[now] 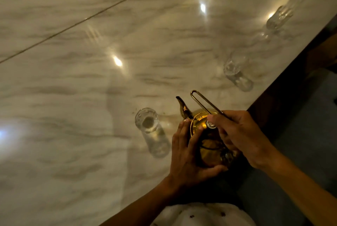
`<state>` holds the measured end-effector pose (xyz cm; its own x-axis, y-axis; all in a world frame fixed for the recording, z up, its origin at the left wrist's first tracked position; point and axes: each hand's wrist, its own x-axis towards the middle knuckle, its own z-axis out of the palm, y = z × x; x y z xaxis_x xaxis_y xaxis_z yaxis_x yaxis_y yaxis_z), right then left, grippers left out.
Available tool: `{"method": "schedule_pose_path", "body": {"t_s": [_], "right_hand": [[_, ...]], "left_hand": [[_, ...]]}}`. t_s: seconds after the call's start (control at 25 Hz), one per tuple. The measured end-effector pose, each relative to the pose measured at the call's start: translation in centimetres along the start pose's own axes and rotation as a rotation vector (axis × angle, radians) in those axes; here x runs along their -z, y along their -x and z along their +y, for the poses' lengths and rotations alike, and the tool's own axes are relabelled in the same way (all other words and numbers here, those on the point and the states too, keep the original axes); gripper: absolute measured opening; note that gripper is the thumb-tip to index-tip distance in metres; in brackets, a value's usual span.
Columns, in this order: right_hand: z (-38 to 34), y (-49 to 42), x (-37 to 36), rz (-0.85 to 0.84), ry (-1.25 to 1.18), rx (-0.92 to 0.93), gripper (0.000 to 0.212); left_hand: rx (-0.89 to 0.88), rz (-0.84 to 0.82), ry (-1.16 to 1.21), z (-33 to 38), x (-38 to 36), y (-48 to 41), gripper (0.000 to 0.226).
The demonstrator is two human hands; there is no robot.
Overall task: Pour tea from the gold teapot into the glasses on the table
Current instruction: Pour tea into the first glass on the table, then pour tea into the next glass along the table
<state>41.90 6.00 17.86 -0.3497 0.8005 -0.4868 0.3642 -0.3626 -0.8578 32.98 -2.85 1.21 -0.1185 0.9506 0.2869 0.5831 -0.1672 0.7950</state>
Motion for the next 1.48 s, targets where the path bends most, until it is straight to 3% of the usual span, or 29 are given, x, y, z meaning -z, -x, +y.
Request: {"method": "schedule_pose_path", "body": {"t_s": [0.36,0.64,1.04,1.48], "right_hand": [[-2.6,-5.6,16.3,-0.061,0.042,0.040,0.034],[-4.1,-10.2,25.4,-0.097,0.149,-0.008,0.037],[-7.0,-15.9,27.9,-0.092,0.360,-0.207,0.024],[-8.4,-19.2,27.0,-0.149,0.465,-0.315,0.020]], "left_hand": [[0.004,0.011,0.034,5.6,-11.2,-12.2,0.115],[0.099,0.017,0.149,10.5,-18.2,-18.7,0.116],[0.340,-0.007,0.285,12.1,-20.9,-21.9,0.109],[0.448,-0.027,0.422,12.9,-20.4,-23.3,0.099]]}}
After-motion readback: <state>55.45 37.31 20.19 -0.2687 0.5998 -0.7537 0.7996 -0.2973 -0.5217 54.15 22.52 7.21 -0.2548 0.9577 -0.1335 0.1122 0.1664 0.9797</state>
